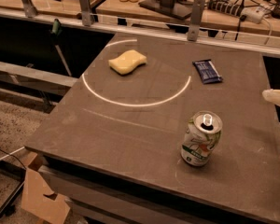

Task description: Move 7up can near rxbar blueberry

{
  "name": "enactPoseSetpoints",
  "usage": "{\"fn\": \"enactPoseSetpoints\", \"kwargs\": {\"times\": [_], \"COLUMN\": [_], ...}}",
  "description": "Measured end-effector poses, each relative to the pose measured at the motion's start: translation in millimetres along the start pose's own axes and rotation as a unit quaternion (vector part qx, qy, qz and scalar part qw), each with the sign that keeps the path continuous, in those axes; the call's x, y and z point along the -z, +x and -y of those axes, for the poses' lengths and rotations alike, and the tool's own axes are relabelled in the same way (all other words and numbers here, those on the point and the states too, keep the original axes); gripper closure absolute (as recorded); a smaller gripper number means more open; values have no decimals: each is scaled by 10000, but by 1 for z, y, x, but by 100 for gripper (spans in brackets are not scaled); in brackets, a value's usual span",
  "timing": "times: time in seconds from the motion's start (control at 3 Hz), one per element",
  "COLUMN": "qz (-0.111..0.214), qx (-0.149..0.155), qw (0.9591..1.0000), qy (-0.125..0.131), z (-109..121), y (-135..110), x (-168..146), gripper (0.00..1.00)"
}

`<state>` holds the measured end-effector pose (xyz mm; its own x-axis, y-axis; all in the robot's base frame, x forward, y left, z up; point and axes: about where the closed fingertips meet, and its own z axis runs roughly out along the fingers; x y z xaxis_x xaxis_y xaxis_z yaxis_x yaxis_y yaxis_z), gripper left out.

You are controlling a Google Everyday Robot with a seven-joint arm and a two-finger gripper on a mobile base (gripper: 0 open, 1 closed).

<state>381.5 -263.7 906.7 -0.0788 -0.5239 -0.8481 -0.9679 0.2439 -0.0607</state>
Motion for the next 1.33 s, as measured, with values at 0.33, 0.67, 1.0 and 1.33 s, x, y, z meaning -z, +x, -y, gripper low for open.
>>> {"fn": "enactPoseSetpoints", "kwargs": {"times": [0.33,0.67,1.0,1.33], "qz": [-59,373,926,1404], "qx": [37,-221,-535,-676], "qw": [9996,9976,9931,9875], "qy": [259,540,492,217], "z": [-5,-8,-7,0], "y": [-3,-5,-7,-12], "x": [-10,-45,-70,-94], "gripper": [0,0,0,0]}}
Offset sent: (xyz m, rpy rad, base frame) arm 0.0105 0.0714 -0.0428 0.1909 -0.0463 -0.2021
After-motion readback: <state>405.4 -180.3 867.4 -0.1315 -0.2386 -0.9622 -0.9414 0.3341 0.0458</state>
